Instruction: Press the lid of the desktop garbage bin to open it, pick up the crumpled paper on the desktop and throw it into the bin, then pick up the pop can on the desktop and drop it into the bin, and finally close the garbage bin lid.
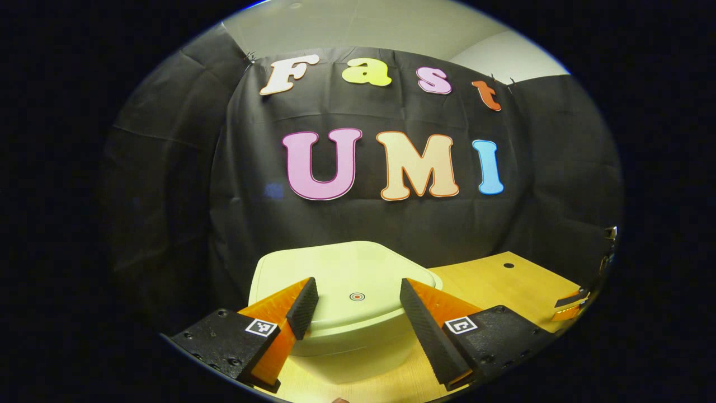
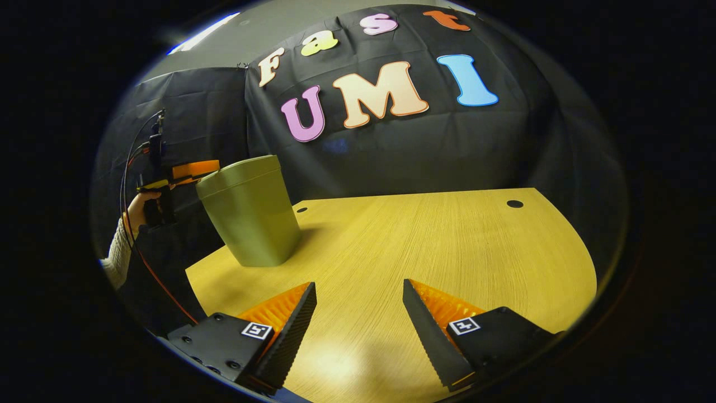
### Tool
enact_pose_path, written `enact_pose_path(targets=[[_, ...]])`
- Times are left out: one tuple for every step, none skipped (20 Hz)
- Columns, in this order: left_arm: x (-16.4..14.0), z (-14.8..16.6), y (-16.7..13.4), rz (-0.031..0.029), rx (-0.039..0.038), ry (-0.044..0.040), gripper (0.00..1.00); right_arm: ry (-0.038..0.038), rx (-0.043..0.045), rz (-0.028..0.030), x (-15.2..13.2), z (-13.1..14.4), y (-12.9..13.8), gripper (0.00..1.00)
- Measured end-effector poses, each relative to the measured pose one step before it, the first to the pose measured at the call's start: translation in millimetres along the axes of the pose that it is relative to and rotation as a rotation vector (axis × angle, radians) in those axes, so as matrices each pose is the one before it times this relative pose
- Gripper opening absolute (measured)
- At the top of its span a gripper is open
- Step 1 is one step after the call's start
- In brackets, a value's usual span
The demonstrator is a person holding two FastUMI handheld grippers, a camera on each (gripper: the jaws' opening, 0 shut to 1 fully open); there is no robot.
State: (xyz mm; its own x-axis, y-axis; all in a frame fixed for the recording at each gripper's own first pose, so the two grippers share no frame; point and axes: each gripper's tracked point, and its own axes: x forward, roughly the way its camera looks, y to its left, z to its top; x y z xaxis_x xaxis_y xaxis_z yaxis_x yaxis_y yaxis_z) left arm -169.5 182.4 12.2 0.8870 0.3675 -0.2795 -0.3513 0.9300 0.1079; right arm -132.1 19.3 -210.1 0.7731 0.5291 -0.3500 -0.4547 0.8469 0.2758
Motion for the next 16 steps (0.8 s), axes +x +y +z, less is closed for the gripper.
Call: enact_pose_path(targets=[[-0.89, 1.02, -0.63, 0.00498, 0.02210, -0.01000, 0.93, 0.00224, -0.00027, 0.00397, 1.58, -0.60, 0.83, 0.98], [0.07, -0.01, -0.17, 0.00733, 0.01395, -0.00913, 0.94, 0.00036, 0.00029, 0.00301, 2.52, -1.63, 0.97, 0.98], [1.31, 0.03, -1.68, -0.00425, -0.00675, -0.00436, 0.94, 0.00235, 0.00014, 0.00210, 1.87, -0.06, -0.89, 0.98], [-0.91, -8.49, -7.43, -0.00899, -0.00327, 0.02662, 0.98, 0.00342, 0.00014, 0.00074, 1.31, -0.97, -1.12, 0.98], [-1.66, -1.49, 2.64, -0.00209, 0.02143, -0.01488, 0.98, 0.00716, 0.00145, 0.00049, 2.23, -1.03, -0.76, 0.98], [0.39, 9.96, 1.40, 0.00113, -0.00922, -0.01531, 0.99, 0.00470, 0.00099, 0.00142, 2.27, -1.89, 0.62, 0.98], [0.37, -6.88, -1.32, -0.00068, 0.00290, 0.02292, 0.99, 0.00254, 0.00211, 0.00122, 1.71, 0.11, 0.06, 0.98], [0.86, 4.36, 0.03, 0.00020, -0.00286, -0.01480, 0.98, 0.00039, 0.00257, 0.00101, 1.66, -0.14, 0.29, 0.98], [2.04, -4.53, -1.00, -0.00018, 0.00807, 0.02093, 0.98, 0.00096, 0.00059, 0.00237, 0.78, 0.54, 0.92, 0.99], [-1.44, 3.32, 1.34, -0.00024, -0.00312, -0.00392, 0.97, -0.00128, -0.00125, 0.00296, 1.46, -0.13, 1.97, 0.98], [0.02, -0.51, -0.27, -0.00121, -0.00410, 0.01187, 0.97, -0.00197, -0.00088, 0.00245, 0.46, 1.30, 1.71, 0.98], [-0.70, 0.55, 0.76, -0.00133, -0.00614, 0.00376, 0.97, -0.00209, 0.00038, 0.00276, 0.12, -0.28, 1.14, 0.99], [0.28, 1.53, -0.48, -0.00291, 0.00123, 0.00405, 0.97, -0.00100, 0.00089, 0.00166, -0.39, 0.60, 0.41, 0.98], [0.14, -3.21, 0.30, -0.00282, -0.00220, 0.01561, 0.97, 0.00110, 0.00017, -0.00094, -0.89, -1.16, 0.58, 0.98], [0.03, 1.37, 0.29, -0.00296, -0.01347, 0.00507, 0.97, -0.00014, -0.00139, -0.00200, -1.05, 0.27, -0.79, 0.98], [-0.99, -0.58, 0.41, -0.00548, -0.01175, 0.01262, 0.97, -0.00130, -0.00154, -0.00270, -2.05, -1.10, -0.02, 0.98]])
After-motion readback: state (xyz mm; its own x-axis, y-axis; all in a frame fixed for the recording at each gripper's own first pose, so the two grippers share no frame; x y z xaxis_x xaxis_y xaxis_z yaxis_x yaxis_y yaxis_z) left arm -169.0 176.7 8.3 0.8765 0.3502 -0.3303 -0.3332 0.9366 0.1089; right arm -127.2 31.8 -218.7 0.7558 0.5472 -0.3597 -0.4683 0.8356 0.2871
